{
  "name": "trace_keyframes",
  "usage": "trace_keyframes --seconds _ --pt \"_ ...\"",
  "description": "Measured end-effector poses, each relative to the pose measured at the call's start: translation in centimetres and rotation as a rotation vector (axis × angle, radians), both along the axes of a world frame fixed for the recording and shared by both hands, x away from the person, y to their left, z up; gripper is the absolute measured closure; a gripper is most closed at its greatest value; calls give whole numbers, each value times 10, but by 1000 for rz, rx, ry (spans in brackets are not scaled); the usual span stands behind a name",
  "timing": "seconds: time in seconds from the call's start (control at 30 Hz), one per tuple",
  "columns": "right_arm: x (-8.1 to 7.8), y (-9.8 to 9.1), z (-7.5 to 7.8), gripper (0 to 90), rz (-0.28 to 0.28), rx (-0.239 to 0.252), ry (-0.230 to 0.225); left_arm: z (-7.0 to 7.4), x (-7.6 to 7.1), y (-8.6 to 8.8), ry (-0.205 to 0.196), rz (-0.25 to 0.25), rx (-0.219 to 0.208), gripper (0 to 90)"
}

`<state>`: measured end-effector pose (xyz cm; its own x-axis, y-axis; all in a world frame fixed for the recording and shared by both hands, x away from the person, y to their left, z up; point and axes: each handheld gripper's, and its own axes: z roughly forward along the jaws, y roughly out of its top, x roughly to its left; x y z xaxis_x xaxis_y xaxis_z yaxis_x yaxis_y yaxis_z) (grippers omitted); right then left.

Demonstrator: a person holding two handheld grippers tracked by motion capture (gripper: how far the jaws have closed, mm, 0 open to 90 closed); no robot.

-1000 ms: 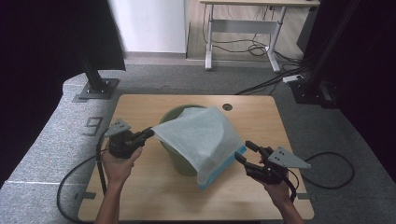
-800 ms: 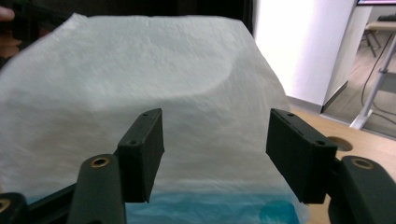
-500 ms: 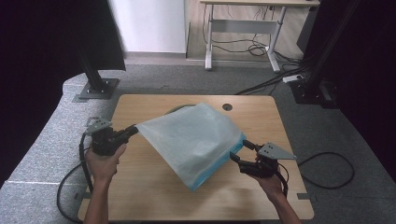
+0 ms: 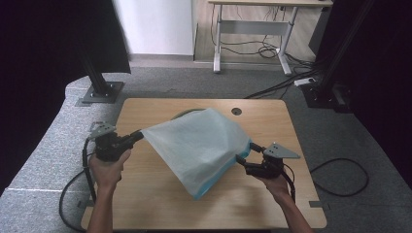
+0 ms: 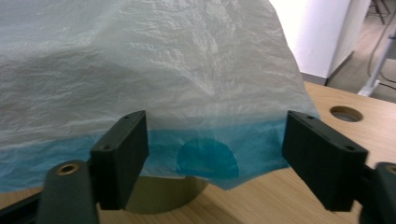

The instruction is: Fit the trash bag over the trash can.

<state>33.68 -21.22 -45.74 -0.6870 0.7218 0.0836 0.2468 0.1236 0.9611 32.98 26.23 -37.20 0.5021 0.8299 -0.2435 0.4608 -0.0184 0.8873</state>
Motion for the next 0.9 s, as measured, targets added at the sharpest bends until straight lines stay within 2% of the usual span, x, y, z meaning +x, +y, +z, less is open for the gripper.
trace_keyframes --seconds 0.1,0.27,0.5,0.63,0.7,0.9 --pt "4 4 -4 336 17 9 -2 -1 0 -1 1 -6 3 898" --pt "5 9 -8 524 30 9 -25 -4 2 -3 4 -22 2 898" --pt "10 14 -11 741 13 4 -41 -4 1 -4 -2 -29 5 898" --pt "8 18 -11 843 12 -24 -65 -4 1 -6 0 -35 2 898" --pt "6 20 -11 887 12 -36 -83 -4 1 -9 -5 -45 6 898" --pt "3 14 -7 889 -7 -34 -86 -4 2 -23 -7 -75 18 898"
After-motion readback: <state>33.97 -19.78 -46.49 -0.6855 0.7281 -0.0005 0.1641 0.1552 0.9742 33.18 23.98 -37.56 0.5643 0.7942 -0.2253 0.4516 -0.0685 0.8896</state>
